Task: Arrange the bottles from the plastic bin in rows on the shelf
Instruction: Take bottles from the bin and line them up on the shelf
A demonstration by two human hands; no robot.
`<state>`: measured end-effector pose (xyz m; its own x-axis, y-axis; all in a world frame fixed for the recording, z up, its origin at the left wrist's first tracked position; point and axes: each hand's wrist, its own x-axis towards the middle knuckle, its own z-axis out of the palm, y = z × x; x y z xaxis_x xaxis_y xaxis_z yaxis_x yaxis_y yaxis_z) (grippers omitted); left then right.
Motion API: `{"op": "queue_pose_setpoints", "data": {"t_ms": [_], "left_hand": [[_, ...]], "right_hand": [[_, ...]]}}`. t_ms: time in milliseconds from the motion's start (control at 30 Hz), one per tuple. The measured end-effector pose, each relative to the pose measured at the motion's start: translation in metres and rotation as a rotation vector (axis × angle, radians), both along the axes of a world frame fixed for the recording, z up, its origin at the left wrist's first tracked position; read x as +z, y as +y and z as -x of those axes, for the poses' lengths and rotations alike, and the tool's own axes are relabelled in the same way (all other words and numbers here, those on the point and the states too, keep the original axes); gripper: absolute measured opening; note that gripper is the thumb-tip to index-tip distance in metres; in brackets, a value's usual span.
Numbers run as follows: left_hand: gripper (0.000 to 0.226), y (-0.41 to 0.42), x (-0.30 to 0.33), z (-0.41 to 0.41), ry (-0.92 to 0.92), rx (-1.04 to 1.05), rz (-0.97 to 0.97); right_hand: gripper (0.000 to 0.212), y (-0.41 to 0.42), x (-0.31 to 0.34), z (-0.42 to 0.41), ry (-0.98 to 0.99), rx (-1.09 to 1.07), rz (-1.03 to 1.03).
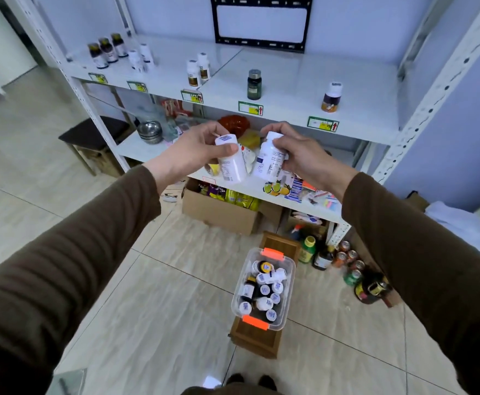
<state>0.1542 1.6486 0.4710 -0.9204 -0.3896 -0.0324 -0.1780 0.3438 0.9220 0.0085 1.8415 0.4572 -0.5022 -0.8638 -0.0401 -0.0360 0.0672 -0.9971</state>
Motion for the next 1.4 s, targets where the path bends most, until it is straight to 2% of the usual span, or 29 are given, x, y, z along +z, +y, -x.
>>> {"op": "queue_pose_setpoints", "data": {"t_ms": [100,200,333,567,767,900,933,1067,1200,1400], "left_hand": [[0.033,-0.001,0.002,0.002,-0.007,-0.02,0.017],[0.031,-0.006,0.001,0.004,-0.006,-0.02,0.035],[0.039,-0.018,0.001,0.005,0.031,0.011,0.008],[0.041,-0.077,0.005,0.0,0.012,0.093,-0.084],[0.057,-0.168,0.005,-0.015,0.042,0.099,-0.107],[0.087,-0.242,0.008,-0.032,0.035,0.082,-0.121],[0.088,-0.259,0.007,-0.036,0.03,0.072,-0.131],[0.054,-0.315,0.003,-0.042,0.086,0.045,-0.195],[0.056,-0.365,0.002,-0.034,0.104,0.054,-0.322],[0.029,-0.439,-0.004,0.001,0.055,0.077,-0.426]], "right_hand": [[0.01,-0.008,0.004,-0.003,0.002,0.008,0.021],[0.016,-0.018,0.004,-0.003,-0.047,0.033,0.048],[0.041,-0.039,0.003,-0.001,-0.168,0.053,0.057],[0.03,-0.101,0.01,-0.005,-0.17,0.084,0.06],[0.035,-0.192,0.018,-0.029,-0.163,0.098,0.065],[0.042,-0.255,0.027,-0.048,-0.116,0.069,0.043],[0.04,-0.27,0.029,-0.052,-0.106,0.058,0.036],[0.032,-0.325,0.035,-0.062,-0.05,0.055,0.021],[0.035,-0.379,0.039,-0.054,-0.023,0.039,-0.012],[0.037,-0.453,0.03,-0.015,-0.037,0.01,0.01]]}}
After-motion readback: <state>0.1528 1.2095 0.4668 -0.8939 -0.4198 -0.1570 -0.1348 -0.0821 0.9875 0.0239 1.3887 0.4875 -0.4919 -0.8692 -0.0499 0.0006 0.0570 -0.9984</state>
